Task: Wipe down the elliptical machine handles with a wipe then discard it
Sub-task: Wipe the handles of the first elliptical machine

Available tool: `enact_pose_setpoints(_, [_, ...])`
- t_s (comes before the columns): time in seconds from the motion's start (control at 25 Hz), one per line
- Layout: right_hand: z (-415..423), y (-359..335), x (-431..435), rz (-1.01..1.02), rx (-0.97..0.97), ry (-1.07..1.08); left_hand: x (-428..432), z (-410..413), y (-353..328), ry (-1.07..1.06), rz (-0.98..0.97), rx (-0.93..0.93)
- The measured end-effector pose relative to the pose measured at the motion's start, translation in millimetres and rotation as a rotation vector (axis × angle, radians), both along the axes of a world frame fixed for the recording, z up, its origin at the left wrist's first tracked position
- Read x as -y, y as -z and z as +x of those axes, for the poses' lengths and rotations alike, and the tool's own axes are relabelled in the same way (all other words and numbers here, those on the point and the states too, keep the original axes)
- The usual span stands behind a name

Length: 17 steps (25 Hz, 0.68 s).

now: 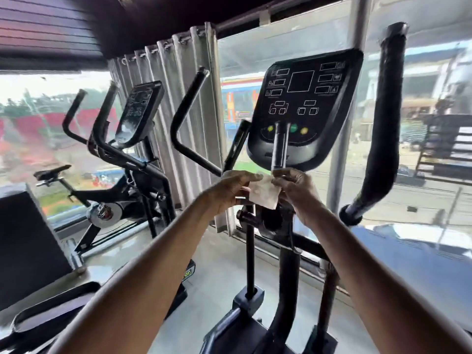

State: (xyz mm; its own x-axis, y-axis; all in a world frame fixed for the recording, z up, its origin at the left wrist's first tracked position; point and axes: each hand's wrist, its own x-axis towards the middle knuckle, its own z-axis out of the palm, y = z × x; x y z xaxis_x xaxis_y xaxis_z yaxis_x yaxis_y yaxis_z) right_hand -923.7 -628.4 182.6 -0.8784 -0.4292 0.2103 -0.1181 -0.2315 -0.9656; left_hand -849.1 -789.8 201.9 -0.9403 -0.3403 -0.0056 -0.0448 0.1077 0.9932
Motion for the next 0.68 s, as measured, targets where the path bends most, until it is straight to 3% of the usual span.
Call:
enact_pose_setpoints(0.24, [22.0, 0.2, -6.9, 0.097, -0.044, 0.046, 0.0, -11.1, 4.4, 0.076, 0.089, -0.168])
enact_pose_setpoints(0.68, [-43.5, -35.4, 14.5, 0.186, -0.253, 0.761, 13.4, -97.9, -29.6, -0.167, -0.073, -0.251])
